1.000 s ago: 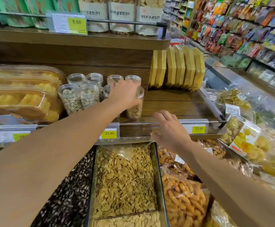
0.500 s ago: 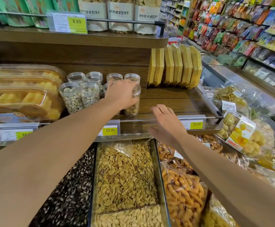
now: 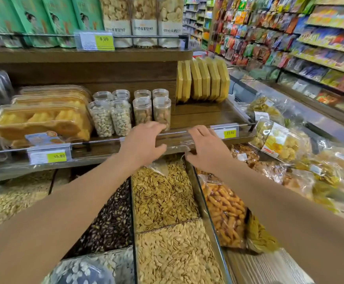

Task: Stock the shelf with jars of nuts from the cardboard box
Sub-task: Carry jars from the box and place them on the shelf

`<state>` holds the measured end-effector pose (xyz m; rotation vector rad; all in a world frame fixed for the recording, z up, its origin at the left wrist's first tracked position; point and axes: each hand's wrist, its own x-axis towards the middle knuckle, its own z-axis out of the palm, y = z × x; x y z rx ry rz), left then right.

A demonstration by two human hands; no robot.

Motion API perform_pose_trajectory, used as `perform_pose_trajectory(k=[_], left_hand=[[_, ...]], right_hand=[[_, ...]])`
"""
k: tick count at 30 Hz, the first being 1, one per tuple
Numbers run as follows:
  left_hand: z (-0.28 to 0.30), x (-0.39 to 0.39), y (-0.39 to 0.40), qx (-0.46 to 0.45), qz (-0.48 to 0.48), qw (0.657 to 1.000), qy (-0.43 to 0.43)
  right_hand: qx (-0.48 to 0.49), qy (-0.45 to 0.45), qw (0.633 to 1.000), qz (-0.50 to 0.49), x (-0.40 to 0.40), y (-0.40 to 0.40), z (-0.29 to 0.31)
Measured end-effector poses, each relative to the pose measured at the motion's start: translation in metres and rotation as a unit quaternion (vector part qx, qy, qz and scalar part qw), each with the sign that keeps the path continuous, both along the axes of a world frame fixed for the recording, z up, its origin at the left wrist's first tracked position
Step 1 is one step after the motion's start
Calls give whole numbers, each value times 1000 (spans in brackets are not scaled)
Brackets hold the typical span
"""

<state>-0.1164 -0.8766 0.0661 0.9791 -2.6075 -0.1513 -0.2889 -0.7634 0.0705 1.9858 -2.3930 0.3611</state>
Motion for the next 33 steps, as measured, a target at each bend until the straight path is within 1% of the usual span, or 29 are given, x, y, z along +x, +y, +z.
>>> perform_pose_trajectory(k=[2, 7, 12, 15, 18, 20, 23, 25, 29, 33], left_hand=[[-16, 17, 24, 36, -11, 999, 3], [-53, 61, 80, 67, -62, 996, 6], [-85, 100, 134, 97, -118, 988, -16], [-102, 112, 172, 103, -154, 981, -53], [-115, 120, 212, 131, -194, 969, -81], [-118, 122, 242, 129, -228, 961, -89], [-122, 121, 292, 118, -277, 947, -108], [-128, 119, 331, 108, -302, 938, -130], [-148, 120, 422, 128, -351, 920, -115], [-163, 116, 527, 130, -409, 895, -125]], right_hand=[[6, -4, 1000, -14, 16, 22, -8], [37, -15, 997, -69, 72, 84, -32], [59, -49, 989, -123, 127, 156, -67], [74, -62, 984, -147, 148, 209, -90], [83, -130, 967, -203, 168, 265, -107], [89, -141, 957, -235, 182, 307, -118], [62, -118, 953, -273, 200, 373, -133], [62, -132, 942, -303, 214, 421, -142], [81, -145, 916, -364, 235, 531, -162], [94, -157, 878, -442, 248, 648, -171]])
